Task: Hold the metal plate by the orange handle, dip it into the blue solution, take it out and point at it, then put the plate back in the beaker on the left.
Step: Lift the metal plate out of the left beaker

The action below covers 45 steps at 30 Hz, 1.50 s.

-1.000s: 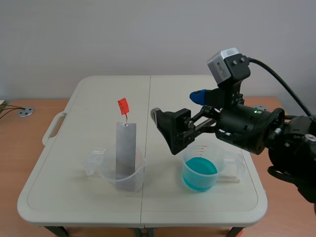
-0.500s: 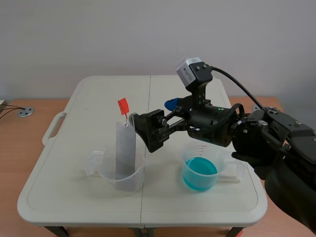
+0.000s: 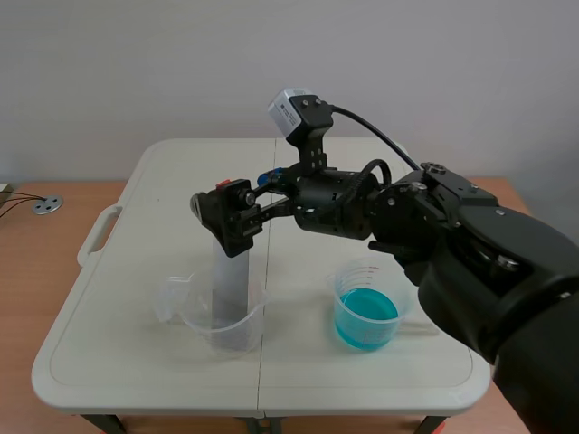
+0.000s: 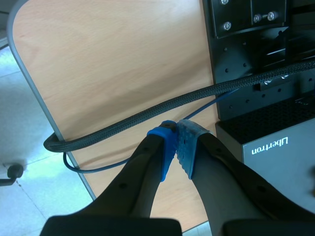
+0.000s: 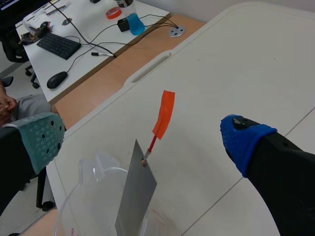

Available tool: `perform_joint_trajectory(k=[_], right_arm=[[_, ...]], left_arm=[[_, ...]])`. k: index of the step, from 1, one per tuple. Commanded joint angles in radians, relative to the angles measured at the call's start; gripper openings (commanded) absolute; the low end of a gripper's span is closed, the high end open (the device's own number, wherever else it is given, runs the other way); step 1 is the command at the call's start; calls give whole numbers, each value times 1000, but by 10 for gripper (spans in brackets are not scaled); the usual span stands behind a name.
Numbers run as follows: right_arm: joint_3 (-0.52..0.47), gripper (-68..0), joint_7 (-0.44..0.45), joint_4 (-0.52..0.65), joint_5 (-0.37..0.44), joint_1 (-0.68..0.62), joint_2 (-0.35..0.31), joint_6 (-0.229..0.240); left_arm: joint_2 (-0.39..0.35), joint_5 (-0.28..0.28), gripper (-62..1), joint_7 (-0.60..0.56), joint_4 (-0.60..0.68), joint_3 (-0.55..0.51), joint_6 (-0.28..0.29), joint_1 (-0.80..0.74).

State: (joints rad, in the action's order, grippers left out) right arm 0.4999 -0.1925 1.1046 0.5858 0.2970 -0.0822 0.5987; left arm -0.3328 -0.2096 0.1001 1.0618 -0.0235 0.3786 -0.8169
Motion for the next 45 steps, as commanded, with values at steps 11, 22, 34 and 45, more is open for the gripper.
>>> perform_joint_trajectory(k=[11, 22, 34, 45], right_arm=[[-1, -12, 5, -135, 18, 88, 83, 5], [19, -12, -3, -198, 30, 130, 108, 5], [19, -155, -4, -198, 37, 130, 108, 5], [19, -375, -4, -198, 36, 130, 108, 5]], left_arm=[[0, -3, -594, -6, 11, 1, 6, -11], [0, -3, -594, -6, 11, 1, 6, -11], [0, -3, -594, -6, 11, 1, 6, -11], [0, -3, -594, -6, 11, 1, 6, -11]])
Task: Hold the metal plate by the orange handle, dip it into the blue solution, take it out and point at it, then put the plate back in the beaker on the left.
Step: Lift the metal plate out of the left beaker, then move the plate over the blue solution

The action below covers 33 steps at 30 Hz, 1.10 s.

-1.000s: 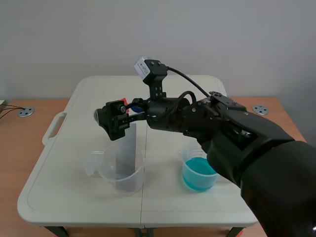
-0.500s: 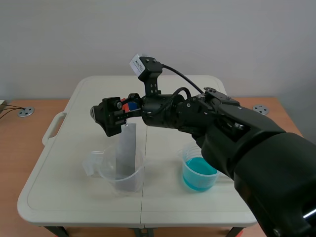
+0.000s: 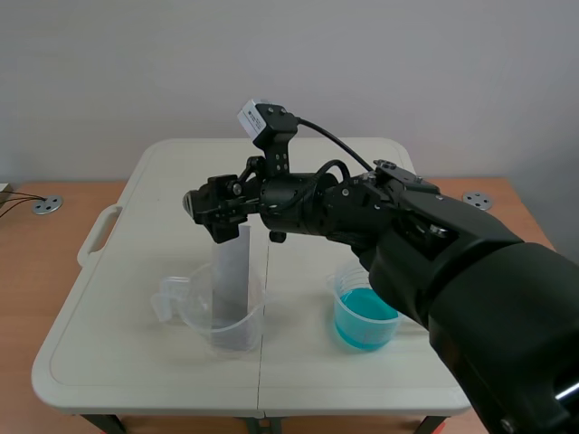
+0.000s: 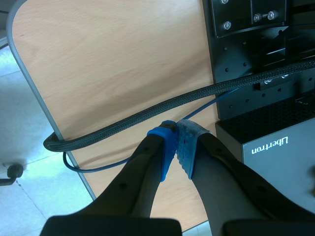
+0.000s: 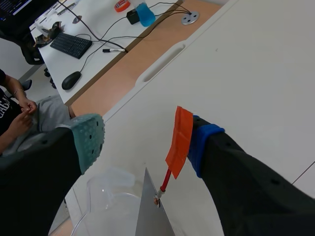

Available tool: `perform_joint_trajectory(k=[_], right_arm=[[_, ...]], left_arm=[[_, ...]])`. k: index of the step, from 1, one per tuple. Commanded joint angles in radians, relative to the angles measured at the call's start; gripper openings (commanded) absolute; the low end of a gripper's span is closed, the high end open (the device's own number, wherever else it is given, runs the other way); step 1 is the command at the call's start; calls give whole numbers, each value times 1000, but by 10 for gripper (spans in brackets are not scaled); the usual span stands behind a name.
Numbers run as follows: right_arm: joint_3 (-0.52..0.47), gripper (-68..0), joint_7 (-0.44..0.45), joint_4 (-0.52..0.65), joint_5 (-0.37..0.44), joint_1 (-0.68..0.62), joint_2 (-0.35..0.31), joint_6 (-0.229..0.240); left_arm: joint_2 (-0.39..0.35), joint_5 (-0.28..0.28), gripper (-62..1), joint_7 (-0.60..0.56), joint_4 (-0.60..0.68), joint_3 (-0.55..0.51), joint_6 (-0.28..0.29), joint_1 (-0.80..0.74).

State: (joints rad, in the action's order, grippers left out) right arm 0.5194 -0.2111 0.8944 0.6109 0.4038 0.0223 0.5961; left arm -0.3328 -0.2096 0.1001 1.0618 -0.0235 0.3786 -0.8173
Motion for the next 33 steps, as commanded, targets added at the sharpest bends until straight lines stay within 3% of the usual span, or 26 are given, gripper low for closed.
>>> perform_joint_trajectory(k=[1, 7, 22, 28, 33], right_arm=[[0, -388, 14, 13, 11, 23, 3, 7], [0, -410, 26, 13, 11, 23, 3, 7], [0, -661, 26, 13, 10, 23, 3, 8], [0, -662, 26, 13, 10, 23, 3, 82], [0, -662, 26, 15, 3, 23, 3, 86]], left_arm=[[0, -3, -594, -6, 11, 1, 6, -11], [0, -3, -594, -6, 11, 1, 6, -11], [0, -3, -594, -29, 11, 1, 6, -10], [0, -3, -594, -37, 11, 1, 6, -10], [0, -3, -594, -37, 11, 1, 6, -11]])
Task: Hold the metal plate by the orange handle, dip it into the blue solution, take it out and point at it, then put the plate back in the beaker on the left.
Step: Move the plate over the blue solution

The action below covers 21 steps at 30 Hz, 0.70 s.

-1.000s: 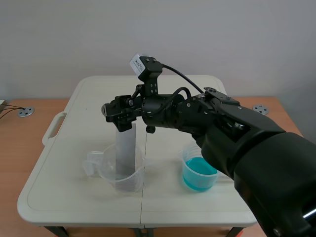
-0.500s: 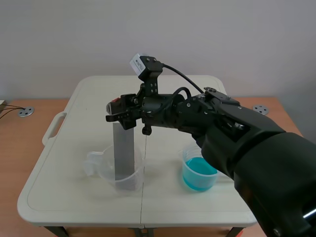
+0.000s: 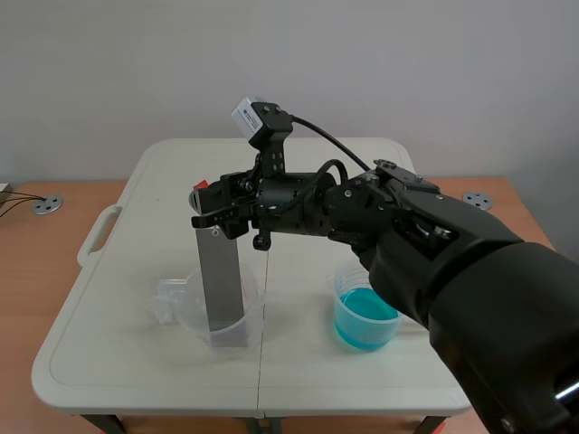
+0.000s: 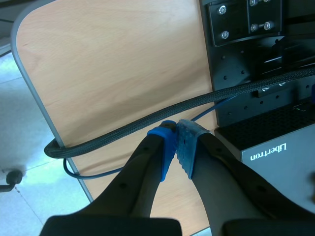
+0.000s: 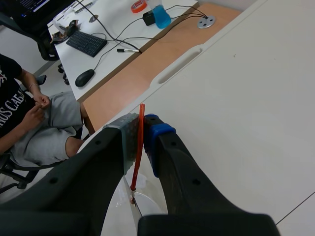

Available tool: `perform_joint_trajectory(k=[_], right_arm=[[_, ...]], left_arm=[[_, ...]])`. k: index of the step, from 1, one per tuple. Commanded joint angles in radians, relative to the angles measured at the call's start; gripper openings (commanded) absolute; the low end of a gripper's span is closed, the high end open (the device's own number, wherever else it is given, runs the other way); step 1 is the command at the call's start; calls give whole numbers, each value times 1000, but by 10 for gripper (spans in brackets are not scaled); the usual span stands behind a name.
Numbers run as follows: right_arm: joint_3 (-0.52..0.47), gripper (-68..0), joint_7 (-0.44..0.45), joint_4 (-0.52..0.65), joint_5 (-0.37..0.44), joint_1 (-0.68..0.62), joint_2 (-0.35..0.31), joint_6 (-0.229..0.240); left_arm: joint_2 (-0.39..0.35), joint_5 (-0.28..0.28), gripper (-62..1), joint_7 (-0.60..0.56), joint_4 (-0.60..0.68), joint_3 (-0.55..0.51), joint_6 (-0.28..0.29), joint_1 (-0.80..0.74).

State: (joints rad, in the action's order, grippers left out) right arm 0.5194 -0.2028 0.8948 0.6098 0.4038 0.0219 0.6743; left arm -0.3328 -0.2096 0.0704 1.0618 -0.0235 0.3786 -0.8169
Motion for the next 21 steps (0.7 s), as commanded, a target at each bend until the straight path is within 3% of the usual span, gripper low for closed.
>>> perform_joint_trajectory(k=[1, 6, 10, 21], right_arm=[[0, -662, 18, 17, 4, 23, 3, 8], [4, -662, 45, 20, -4, 22, 3, 9], [21, -662, 58, 22, -18, 21, 3, 55], [36, -662, 107, 116, -121, -61, 3, 57]], left_arm=[[0, -3, -594, -7, 11, 1, 6, -11], [0, -3, -594, -7, 11, 1, 6, -11], [0, -3, -594, -7, 11, 1, 6, -11], [1, -8, -594, -29, 11, 1, 6, -11]])
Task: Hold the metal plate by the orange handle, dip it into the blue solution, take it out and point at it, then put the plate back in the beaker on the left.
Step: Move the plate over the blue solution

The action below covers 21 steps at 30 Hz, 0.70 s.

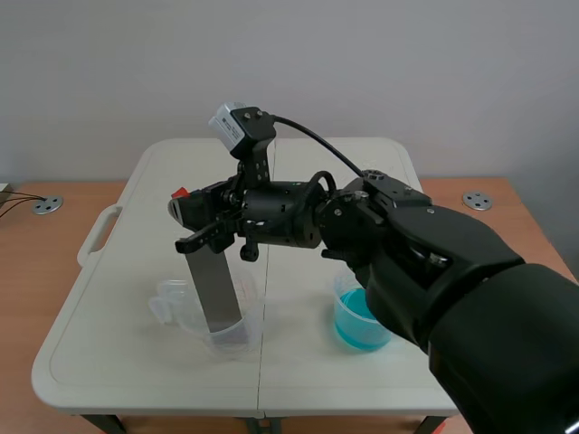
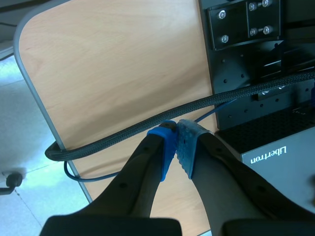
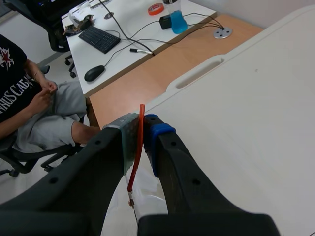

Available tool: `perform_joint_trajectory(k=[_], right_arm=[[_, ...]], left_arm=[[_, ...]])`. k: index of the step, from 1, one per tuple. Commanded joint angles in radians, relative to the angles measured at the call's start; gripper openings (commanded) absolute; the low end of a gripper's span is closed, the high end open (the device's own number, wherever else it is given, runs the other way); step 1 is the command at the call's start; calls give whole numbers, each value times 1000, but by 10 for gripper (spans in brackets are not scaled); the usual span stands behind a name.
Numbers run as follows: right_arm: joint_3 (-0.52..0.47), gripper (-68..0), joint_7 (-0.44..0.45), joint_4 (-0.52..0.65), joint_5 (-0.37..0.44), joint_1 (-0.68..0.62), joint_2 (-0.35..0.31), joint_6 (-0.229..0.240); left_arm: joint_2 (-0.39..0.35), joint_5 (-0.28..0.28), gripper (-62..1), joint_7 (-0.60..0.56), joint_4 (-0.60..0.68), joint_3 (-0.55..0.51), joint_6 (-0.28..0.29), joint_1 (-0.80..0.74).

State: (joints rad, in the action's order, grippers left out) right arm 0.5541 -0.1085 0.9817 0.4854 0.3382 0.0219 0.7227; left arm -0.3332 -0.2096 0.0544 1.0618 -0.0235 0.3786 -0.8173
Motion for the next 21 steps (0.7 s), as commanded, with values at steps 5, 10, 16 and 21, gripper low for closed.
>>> perform_joint_trajectory(k=[5, 10, 16, 21], right_arm=[[2, -662, 30, 116, -55, -43, -1, 8], [2, -662, 29, 200, -85, -79, -5, 8], [2, -662, 29, 294, -125, -122, -15, 8], [2, -662, 29, 381, -146, -156, -34, 7]], left_arm=[[3, -6, -594, -32, 11, 1, 6, -11], [3, -6, -594, -32, 11, 1, 5, -11], [4, -7, -594, -34, 11, 1, 6, -10], [6, -6, -594, -36, 11, 1, 6, -10]])
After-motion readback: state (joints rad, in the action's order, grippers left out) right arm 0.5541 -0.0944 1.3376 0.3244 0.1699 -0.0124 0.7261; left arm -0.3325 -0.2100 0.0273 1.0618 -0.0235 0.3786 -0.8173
